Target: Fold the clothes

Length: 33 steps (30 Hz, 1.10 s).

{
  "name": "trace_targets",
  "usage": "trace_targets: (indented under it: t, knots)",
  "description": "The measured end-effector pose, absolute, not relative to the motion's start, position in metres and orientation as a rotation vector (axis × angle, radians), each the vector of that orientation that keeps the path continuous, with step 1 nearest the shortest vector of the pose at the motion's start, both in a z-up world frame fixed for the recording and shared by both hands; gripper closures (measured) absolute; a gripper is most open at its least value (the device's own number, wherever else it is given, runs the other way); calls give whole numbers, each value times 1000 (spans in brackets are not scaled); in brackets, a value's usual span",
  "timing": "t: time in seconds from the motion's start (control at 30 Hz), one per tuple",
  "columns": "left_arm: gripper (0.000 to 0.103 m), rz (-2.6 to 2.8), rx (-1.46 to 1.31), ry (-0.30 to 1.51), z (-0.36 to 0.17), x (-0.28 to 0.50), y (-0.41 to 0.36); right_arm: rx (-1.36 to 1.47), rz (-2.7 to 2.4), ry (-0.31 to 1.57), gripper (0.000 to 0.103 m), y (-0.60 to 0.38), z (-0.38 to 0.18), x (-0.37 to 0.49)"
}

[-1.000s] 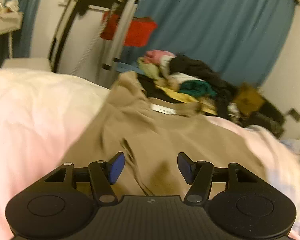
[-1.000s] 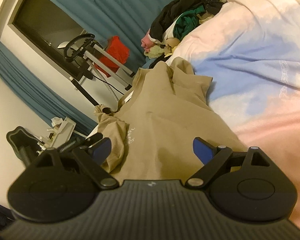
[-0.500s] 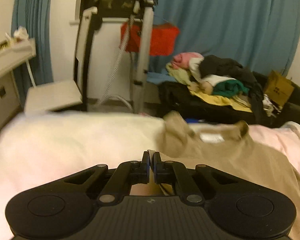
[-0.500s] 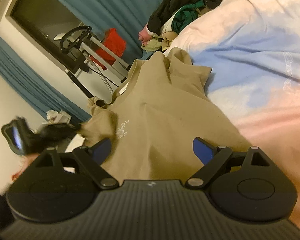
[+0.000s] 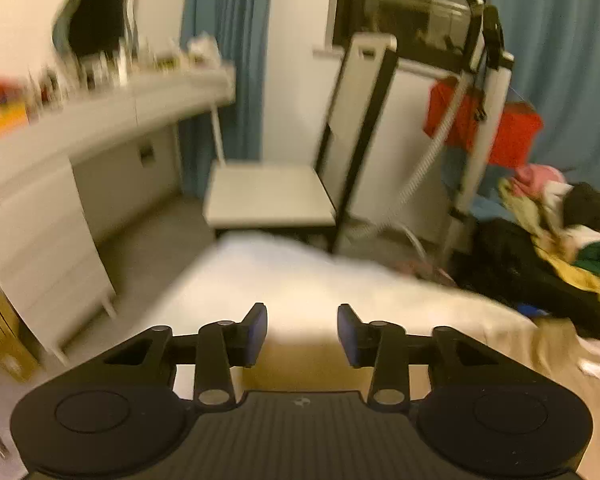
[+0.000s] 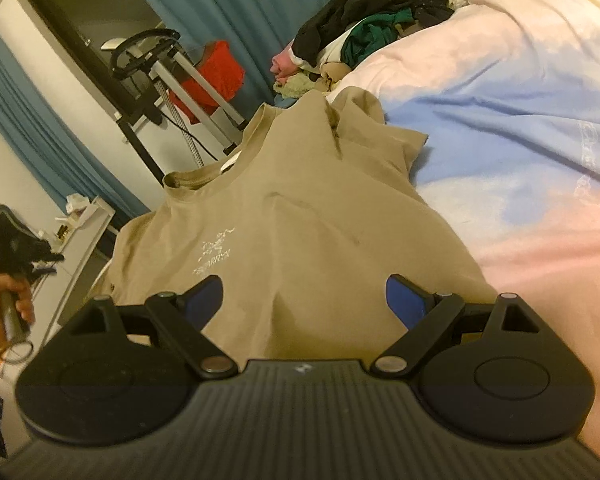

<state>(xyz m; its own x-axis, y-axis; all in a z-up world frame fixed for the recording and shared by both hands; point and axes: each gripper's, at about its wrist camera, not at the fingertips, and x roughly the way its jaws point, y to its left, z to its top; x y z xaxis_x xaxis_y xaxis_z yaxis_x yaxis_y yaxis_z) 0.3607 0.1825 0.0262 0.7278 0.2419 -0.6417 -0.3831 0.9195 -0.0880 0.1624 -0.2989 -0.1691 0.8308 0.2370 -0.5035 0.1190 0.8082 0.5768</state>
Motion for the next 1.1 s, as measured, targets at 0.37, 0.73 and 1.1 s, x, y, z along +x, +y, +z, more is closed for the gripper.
trace_targets:
  t: [0.37,0.73,1.1]
  knots:
    - [42,200,-93,823,-43,325,118,597,86,611,13,-287,-169,162]
    - [99,170,-388,652,-8,307,175,579,89,618,13,-284,-170,165]
    - [93,268,-610,662,-50,272,237,584,87,611,13,-288,-169,163]
